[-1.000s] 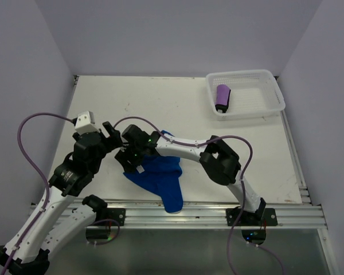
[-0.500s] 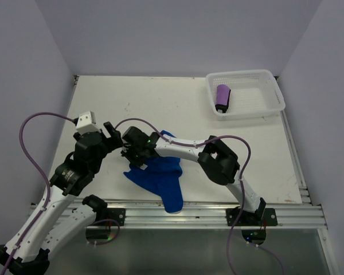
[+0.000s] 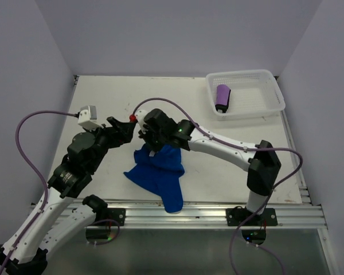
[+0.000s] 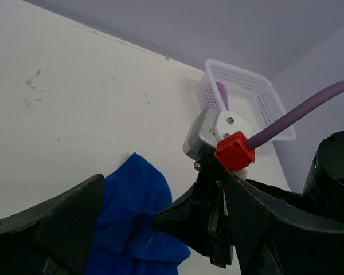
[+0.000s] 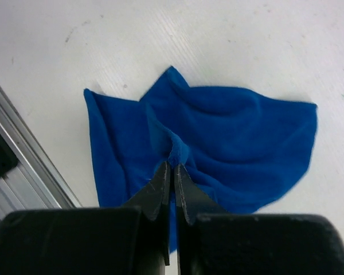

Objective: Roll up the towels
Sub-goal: Flatten the towel

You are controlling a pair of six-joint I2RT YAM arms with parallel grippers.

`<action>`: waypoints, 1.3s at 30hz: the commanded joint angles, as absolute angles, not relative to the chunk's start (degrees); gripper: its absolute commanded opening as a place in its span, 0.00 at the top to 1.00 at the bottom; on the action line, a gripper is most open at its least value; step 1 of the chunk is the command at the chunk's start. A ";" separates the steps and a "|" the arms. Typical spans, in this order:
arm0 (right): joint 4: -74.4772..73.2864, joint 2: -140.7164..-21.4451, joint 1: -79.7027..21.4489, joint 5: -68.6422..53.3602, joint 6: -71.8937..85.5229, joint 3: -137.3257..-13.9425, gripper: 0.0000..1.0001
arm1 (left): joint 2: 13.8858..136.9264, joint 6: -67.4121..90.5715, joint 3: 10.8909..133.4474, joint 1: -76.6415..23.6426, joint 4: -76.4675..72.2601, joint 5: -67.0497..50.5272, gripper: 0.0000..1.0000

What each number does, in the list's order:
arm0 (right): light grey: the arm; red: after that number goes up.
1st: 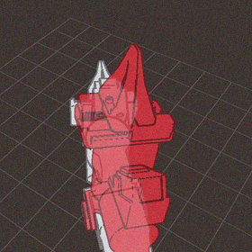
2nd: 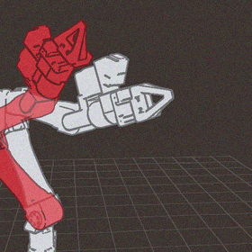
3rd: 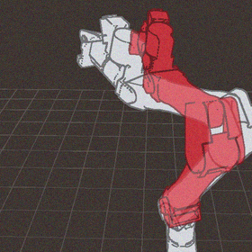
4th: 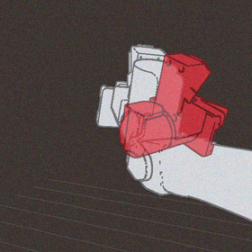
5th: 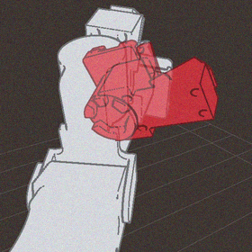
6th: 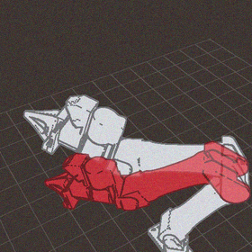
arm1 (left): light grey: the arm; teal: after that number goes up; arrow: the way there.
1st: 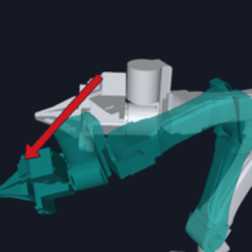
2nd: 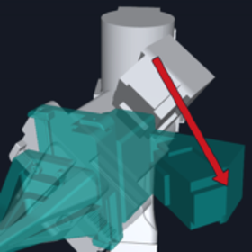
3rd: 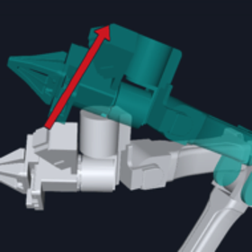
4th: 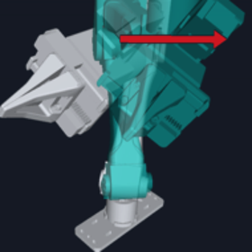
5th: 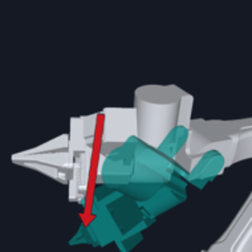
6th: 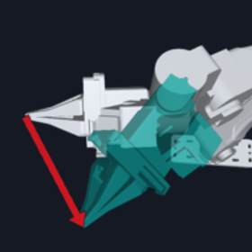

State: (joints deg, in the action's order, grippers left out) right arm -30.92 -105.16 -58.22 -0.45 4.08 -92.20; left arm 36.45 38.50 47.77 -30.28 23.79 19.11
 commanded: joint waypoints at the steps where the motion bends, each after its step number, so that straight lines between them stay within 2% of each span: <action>1: -29.53 -90.65 -54.85 4.65 8.43 -89.48 1.00 | 37.70 37.09 46.06 -28.39 31.20 24.88 0.14; 9: -30.94 -78.32 -49.22 12.90 12.48 -80.52 1.00 | 39.46 39.28 44.30 -28.48 29.71 22.85 0.14; 18: -30.85 -71.29 -46.67 14.32 14.67 -71.28 1.00 | 40.43 41.04 44.21 -28.48 26.64 20.22 0.15; 23: -36.64 -68.47 -45.71 29.48 22.47 -67.96 1.00 | 43.06 42.36 42.98 -28.39 24.35 16.44 0.15; 29: -40.87 -59.86 -39.30 35.07 32.86 -56.46 1.00 | 46.14 45.00 38.32 -28.48 21.62 11.61 0.17; 34: -43.68 -55.90 -37.53 39.63 38.40 -48.53 1.00 | 47.46 47.27 36.57 -28.48 24.08 10.37 0.19; 39: -40.97 -54.40 -34.63 38.76 40.08 -41.40 1.00 | 47.90 51.93 35.07 -28.39 30.13 10.72 0.21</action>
State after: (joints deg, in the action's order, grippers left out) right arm -42.17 -55.61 -35.99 36.07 36.23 -43.48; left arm 47.75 47.64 35.97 -28.62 26.22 11.16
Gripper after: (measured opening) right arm 0.022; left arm 0.790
